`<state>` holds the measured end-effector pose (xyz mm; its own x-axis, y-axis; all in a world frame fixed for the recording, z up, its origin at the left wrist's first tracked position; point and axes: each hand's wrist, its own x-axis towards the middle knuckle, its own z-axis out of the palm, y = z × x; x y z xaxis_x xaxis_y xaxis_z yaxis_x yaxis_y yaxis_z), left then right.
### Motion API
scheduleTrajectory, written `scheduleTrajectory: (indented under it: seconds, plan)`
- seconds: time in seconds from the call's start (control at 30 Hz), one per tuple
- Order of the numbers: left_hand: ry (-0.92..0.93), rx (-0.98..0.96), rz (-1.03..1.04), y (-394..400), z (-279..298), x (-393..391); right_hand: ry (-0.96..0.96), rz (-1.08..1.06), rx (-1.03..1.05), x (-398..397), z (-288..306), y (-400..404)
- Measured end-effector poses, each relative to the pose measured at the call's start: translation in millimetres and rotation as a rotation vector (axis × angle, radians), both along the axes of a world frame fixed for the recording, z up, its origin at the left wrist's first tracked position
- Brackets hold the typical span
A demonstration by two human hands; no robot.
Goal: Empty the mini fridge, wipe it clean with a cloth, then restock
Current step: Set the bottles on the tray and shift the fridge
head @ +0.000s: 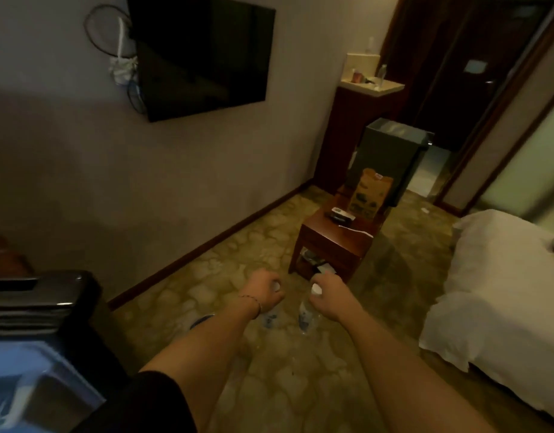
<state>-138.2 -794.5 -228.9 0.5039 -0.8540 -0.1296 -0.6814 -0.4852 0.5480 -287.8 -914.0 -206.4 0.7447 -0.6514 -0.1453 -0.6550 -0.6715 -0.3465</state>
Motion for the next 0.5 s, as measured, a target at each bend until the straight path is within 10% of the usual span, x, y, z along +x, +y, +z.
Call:
scheduleTrajectory:
  seconds: [0.5]
  plan:
    - [0.074,0.036,0.661,-6,-31,115,0.007,0.574,0.100,209,-38,-71]
